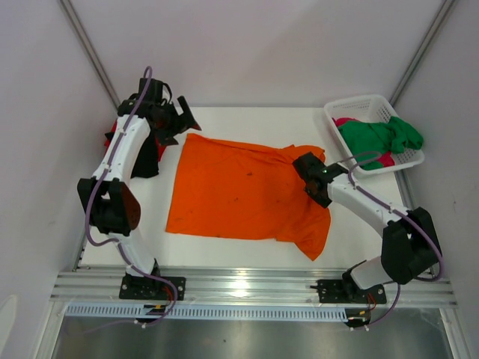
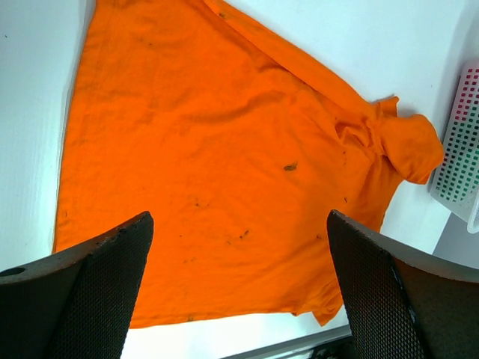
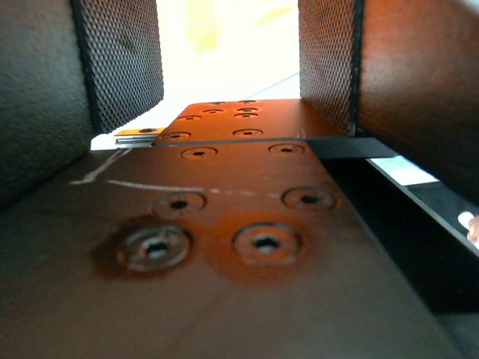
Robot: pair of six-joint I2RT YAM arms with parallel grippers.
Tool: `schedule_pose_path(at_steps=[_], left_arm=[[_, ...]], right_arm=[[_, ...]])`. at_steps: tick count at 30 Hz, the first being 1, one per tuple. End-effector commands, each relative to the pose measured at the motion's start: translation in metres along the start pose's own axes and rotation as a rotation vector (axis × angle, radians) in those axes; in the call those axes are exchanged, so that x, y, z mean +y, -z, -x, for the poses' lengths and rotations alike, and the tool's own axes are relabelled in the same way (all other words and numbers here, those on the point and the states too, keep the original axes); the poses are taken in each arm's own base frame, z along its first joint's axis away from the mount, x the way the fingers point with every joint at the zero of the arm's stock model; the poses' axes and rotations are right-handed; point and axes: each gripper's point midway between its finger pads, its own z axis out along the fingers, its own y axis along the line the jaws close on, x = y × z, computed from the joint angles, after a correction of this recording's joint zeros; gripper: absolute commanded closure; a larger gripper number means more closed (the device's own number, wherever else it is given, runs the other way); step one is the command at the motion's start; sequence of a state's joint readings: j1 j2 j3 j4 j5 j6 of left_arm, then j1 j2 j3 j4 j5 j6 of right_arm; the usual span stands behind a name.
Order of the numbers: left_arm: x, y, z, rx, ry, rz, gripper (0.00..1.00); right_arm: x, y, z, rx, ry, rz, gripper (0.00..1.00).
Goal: Fold and stack the t-shirts
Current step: Flatten out the tshirt
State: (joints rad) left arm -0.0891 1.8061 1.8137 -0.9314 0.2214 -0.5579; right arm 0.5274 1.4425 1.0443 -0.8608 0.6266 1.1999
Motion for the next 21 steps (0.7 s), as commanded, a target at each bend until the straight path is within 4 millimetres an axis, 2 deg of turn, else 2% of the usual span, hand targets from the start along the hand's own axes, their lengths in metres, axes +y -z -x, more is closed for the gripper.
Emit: schedule_pose_path(at_steps=[1, 2, 13, 21], left_arm=[[-0.011, 0.024, 0.013, -0.07, -0.015, -0.049, 0.01], [-0.011, 0.024, 0.013, -0.073, -0.017, -0.049, 0.01], [-0.009, 0.027, 0.012, -0.076, -0.017, -0.044, 0.0], [-0.014, 0.044, 0.019, -0.113, -0.022, -0.063, 0.0]], right_arm=[[-0.003, -0.012, -0.009, 0.014, 0.016, -0.028, 0.51], [-0.005, -0.016, -0.017, 0.039, 0.022, -0.035, 0.51], [-0.017, -0.053, -0.055, 0.144, 0.062, -0.105, 0.51], [-0.025, -0.072, -0.082, 0.266, 0.095, -0.174, 0.51]])
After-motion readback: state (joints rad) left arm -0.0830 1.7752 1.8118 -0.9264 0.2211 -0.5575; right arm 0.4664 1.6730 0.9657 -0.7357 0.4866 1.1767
